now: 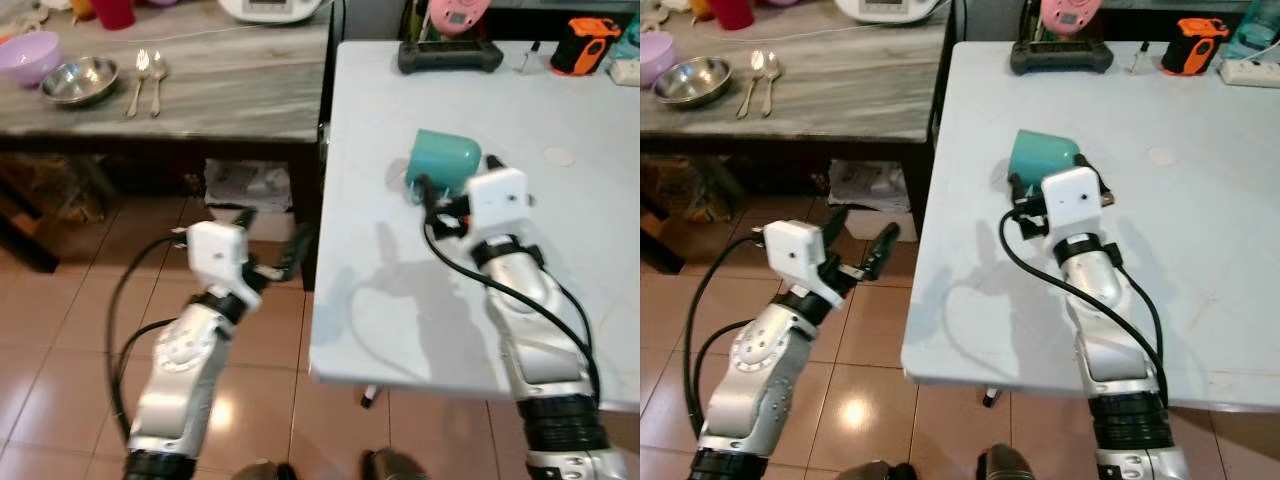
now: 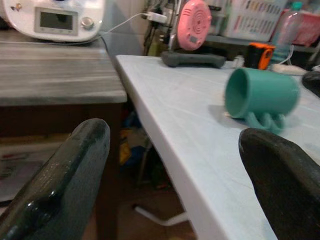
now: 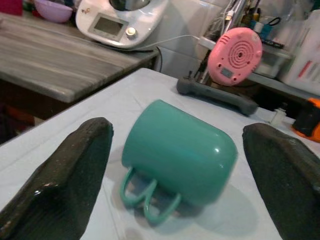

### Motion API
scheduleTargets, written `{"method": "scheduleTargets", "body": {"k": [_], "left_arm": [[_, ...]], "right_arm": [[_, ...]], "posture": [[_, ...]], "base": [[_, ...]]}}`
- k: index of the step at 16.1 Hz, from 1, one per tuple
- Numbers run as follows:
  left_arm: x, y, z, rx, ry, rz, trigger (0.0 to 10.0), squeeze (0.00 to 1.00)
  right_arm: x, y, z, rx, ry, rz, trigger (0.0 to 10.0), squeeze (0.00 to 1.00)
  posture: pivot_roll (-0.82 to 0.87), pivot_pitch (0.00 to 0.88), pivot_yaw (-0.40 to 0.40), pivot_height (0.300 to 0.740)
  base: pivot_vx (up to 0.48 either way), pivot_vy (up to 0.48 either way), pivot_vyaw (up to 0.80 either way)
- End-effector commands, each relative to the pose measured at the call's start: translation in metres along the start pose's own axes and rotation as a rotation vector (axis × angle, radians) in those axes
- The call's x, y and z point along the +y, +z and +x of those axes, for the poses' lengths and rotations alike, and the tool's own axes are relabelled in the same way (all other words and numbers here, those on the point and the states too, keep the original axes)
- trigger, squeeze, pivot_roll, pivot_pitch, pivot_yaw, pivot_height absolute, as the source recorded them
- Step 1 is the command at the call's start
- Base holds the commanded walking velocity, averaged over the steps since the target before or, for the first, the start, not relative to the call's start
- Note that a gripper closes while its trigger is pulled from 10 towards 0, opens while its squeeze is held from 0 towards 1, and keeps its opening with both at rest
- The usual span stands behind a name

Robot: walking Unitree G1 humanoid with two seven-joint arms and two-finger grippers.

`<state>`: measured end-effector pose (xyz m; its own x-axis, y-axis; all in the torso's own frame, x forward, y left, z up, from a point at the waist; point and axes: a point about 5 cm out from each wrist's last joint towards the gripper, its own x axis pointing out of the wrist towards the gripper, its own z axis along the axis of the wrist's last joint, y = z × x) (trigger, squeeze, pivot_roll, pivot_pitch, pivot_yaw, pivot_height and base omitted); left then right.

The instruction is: Setting the table

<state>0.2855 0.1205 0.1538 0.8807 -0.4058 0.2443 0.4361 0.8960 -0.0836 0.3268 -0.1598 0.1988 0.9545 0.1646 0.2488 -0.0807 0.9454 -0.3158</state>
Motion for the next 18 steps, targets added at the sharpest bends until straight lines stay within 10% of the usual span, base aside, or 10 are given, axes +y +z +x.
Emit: {"method": "scheduleTargets", "body": {"k": [1, 10, 18], "left_arm": [[-0.007, 0.002, 0.001, -0.006, -0.037, -0.005, 10.0, 0.00], [-0.016, -0.012, -0.011, 0.058, -0.116, 0.000, 10.0, 0.00], [-0.028, -0.019, -0.015, 0.110, -0.221, -0.044, 10.0, 0.00]], "right_arm": [[-0.007, 0.000, -0.001, 0.000, -0.013, -0.012, 10.0, 0.00], [-0.015, 0.009, 0.008, -0.005, -0.045, -0.073, 10.0, 0.00], [-0.011, 0.021, 0.047, 0.050, 0.207, -0.211, 10.0, 0.00]], "posture": [[-0.15, 0.168, 0.047, 0.740], [-0.16, 0.175, 0.044, 0.740], [-0.17, 0.183, 0.049, 0.740]], "base": [[0.398, 0.000, 0.00], [0.083, 0.000, 0.00], [0.000, 0.000, 0.00]]}}
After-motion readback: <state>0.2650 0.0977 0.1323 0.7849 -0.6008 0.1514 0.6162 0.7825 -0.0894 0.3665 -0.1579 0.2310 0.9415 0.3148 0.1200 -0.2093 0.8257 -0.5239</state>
